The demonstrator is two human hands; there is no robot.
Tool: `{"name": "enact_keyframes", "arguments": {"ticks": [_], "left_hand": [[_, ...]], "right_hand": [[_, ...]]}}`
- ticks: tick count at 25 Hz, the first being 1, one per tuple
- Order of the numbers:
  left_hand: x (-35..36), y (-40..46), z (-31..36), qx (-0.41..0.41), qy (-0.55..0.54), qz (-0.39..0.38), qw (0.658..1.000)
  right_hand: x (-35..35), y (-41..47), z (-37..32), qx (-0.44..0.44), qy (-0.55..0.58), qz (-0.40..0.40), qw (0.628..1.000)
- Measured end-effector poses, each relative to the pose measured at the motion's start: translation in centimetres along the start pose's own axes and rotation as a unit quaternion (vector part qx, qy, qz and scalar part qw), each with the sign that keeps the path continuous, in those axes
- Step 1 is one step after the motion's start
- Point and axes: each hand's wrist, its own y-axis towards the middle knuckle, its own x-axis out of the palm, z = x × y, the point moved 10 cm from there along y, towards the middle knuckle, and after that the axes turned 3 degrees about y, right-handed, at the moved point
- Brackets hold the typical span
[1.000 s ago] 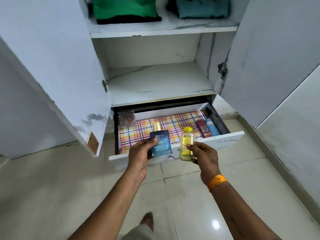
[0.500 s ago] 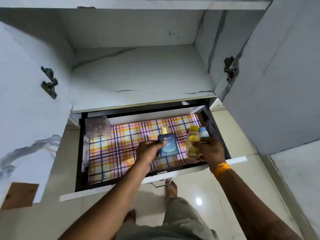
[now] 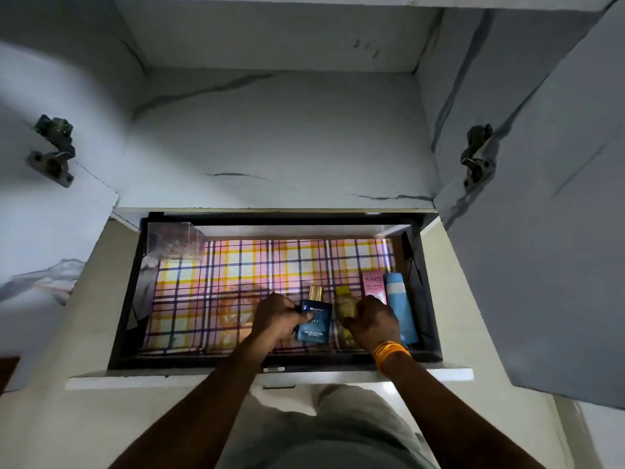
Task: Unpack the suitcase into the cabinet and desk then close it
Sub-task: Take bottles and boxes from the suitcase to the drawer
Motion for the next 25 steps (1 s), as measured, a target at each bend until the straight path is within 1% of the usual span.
{"name": "enact_keyframes", "arguments": {"ticks": [3, 6, 8, 10, 13, 18, 19, 20, 21, 23, 25], "left_hand": [[0.5, 0.2, 0.4, -0.010, -0.009, -0.014, 1.000], [1.0, 0.2, 0.7, -0.004, 0.022, -0.017, 1.000], [1.5, 0.2, 0.6, -0.010, 0.022, -0.016, 1.000], [2.1, 0.0, 0.9, -0.012, 0.021, -0.016, 1.000], [2.5, -0.1, 1.7, -0.004, 0.047, -0.007, 0.999], [2.1, -0.1, 2.1, 0.026, 0.063, -0.006, 0.998], [1.6, -0.4, 2.3, 0.036, 0.058, 0.004, 0.998], [0.6, -0.9, 2.5, 0.043, 0.031, 0.021, 0.998], [-0.6, -1.5, 2.6, 0.047, -0.025, 0.039, 0.998], [-3.5, -3.1, 2.7, 0.057, -0.163, 0.079, 0.982], [-6.8, -5.2, 2.4, 0.081, -0.259, 0.133, 0.953]], "right_hand": [[-0.2, 0.2, -0.5, -0.049, -0.070, -0.012, 0.996], [-0.5, 0.1, -0.9, -0.087, -0.136, -0.005, 0.987], [-0.9, 0.0, -1.0, -0.093, -0.143, 0.010, 0.985], [-0.9, 0.0, -0.8, -0.091, -0.150, 0.009, 0.984], [-0.8, 0.2, 0.0, -0.080, -0.136, -0.009, 0.987], [-1.4, 0.0, 0.0, -0.106, -0.117, 0.004, 0.987], [-2.0, 0.0, -0.4, -0.129, -0.099, 0.021, 0.986], [-2.8, -0.2, -1.1, -0.160, -0.057, 0.043, 0.984], [-3.6, -0.2, -1.9, -0.185, 0.003, 0.051, 0.981], [-4.6, -0.1, -4.2, -0.215, 0.129, 0.020, 0.968], [-4.9, 0.0, -7.2, -0.221, 0.229, -0.035, 0.948]]}}
